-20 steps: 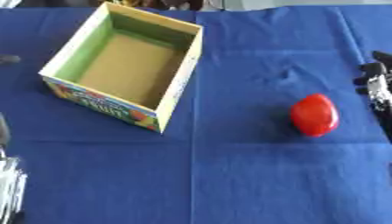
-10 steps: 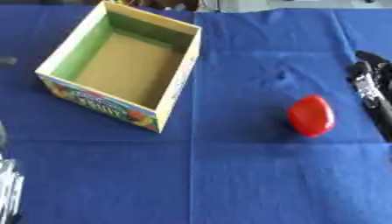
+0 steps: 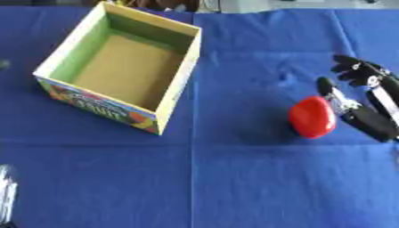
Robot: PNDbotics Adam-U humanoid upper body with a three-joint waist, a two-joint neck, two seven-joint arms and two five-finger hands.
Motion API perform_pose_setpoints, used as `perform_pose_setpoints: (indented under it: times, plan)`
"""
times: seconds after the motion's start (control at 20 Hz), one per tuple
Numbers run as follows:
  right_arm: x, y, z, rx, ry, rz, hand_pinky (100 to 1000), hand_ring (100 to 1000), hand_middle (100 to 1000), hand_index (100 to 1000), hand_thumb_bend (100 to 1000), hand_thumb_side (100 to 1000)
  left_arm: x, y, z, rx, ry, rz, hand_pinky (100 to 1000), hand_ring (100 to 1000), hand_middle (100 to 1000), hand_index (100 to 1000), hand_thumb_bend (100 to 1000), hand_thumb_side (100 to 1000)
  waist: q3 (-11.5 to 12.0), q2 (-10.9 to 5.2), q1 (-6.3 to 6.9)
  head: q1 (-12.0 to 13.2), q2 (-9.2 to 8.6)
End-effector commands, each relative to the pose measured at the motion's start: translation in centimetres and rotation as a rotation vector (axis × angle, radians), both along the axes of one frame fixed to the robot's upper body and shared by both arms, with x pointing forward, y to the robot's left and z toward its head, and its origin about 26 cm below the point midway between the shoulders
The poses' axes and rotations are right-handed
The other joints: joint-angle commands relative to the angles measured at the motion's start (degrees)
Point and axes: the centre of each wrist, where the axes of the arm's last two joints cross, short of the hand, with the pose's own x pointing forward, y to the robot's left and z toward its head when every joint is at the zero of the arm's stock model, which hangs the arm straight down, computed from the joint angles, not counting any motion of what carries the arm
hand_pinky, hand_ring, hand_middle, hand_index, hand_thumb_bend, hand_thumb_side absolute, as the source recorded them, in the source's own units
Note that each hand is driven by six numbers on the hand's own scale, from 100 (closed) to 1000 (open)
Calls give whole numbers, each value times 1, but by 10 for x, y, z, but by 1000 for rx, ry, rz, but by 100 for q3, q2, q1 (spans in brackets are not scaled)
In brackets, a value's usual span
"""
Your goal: Pick up objects on the table and place them in the box.
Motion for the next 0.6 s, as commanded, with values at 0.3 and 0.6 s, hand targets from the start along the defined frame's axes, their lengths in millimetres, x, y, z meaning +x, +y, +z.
perform_pose_setpoints:
  times: [0.3, 0.6]
  plan:
    - [-5, -18, 51, -180, 151, -18, 772, 806, 819, 1000, 571, 675, -3, -1, 6, 12, -23, -16, 605, 870, 827, 738, 100, 997, 13, -135, -31, -60, -9]
    - [-7, -19, 65, -215, 297, 9, 729, 788, 800, 1000, 567, 670, -3, -1, 6, 15, -19, -18, 605, 871, 827, 737, 100, 997, 26, -139, -52, -85, -7]
